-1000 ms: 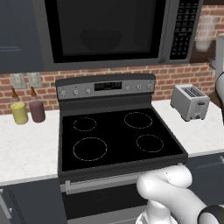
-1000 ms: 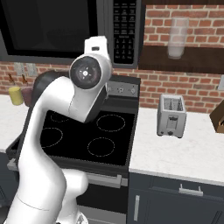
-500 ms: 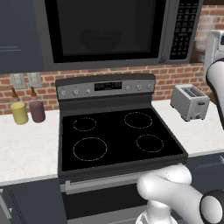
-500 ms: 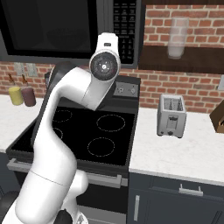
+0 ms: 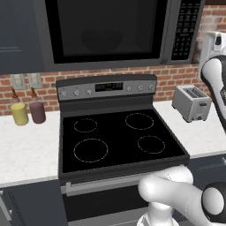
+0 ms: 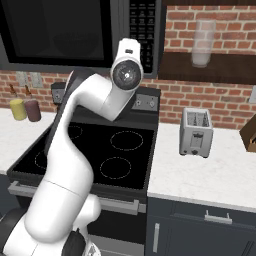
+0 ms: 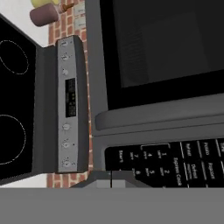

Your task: Open the microwave, place the bowl with waffle inside the microwave, then close the microwave door and turn it on.

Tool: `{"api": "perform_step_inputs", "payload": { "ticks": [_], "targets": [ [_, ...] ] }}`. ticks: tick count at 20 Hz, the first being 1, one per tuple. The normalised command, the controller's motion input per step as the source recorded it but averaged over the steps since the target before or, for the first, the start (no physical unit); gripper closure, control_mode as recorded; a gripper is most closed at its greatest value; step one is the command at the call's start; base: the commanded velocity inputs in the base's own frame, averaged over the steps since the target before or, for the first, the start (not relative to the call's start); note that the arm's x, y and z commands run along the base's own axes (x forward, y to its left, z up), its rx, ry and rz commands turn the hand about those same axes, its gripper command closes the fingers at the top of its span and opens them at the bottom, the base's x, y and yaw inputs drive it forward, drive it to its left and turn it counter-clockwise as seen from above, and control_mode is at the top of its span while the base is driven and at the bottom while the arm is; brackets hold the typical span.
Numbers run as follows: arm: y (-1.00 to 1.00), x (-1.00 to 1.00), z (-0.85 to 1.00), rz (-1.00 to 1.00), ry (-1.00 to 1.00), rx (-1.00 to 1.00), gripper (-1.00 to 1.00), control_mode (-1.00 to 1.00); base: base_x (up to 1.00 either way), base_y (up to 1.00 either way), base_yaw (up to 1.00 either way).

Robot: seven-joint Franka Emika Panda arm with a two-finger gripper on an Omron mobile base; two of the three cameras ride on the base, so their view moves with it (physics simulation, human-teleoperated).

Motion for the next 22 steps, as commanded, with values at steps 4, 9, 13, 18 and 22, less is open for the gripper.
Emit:
{"api": "perform_step_inputs", "payload": {
  "ticks": [4, 9, 13, 18, 22],
  "targets": [
    [0.0, 0.18, -0.27, 0.0, -0.01, 0.0, 1.0, -1.0, 0.0, 0.0, 0.0],
    [0.0, 0.2, -0.05, 0.0, -0.03, 0.03, 1.0, -1.0, 0.0, 0.0, 0.0],
    [0.0, 0.32, 0.0, 0.0, -0.02, 0.07, 1.0, -1.0, 0.0, 0.0, 0.0],
    [0.0, 0.4, 0.0, 0.0, 0.0, 0.04, 1.0, -1.0, 0.0, 0.0, 0.0],
    [0.0, 0.36, 0.0, 0.0, 0.0, 0.01, 1.0, -1.0, 0.0, 0.0, 0.0]
  ]
}}
